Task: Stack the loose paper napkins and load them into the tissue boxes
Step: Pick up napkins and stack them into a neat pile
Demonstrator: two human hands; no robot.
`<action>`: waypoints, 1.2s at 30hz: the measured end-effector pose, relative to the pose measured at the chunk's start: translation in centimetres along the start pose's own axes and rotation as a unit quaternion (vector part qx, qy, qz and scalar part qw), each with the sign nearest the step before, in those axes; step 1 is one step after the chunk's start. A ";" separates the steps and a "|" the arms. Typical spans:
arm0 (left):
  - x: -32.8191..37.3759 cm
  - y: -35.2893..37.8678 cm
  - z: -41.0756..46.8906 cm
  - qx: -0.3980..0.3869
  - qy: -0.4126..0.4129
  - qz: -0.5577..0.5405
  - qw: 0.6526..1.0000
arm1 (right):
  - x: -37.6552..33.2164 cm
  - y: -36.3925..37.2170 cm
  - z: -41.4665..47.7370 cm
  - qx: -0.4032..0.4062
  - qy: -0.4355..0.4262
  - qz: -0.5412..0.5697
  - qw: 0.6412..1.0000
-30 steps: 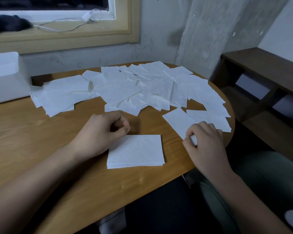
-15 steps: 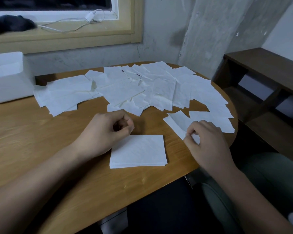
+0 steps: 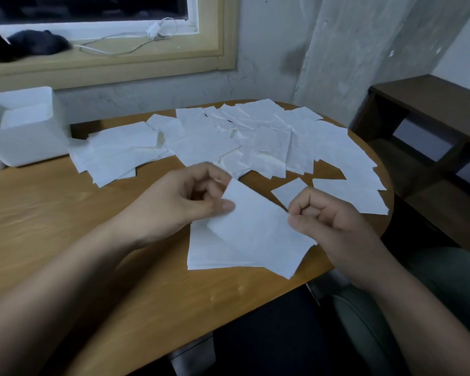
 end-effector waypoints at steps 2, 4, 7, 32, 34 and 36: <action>-0.2 -0.1 0.0 -0.009 -0.014 -0.003 1.000 | 1.0 0.3 0.1 0.012 0.026 0.020 0.999; -0.7 -0.3 0.1 -0.011 -0.035 0.005 0.999 | 1.9 0.8 0.1 0.029 0.045 0.047 0.997; -1.8 -0.9 0.3 0.000 -0.088 0.007 0.996 | 3.2 1.7 0.1 0.034 0.081 0.091 0.992; -7.7 -1.8 0.5 -0.075 -0.264 0.179 0.945 | 6.8 2.7 1.4 0.101 0.068 -0.090 0.988; -7.8 -1.8 0.6 -0.074 -0.265 0.182 0.944 | 6.8 2.8 1.4 0.108 0.060 -0.101 0.987; -7.9 -1.8 0.6 -0.073 -0.263 0.193 0.942 | 6.8 2.8 1.4 0.115 0.054 -0.113 0.985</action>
Point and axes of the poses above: each hand's wrist, its own z-axis towards the middle knuckle, its own y-axis out of the palm, x = y × z, the point moved 10 cm from there along z, towards the middle knuckle, and after that the axes turned 10 degrees about -y, right-handed, at the moved point
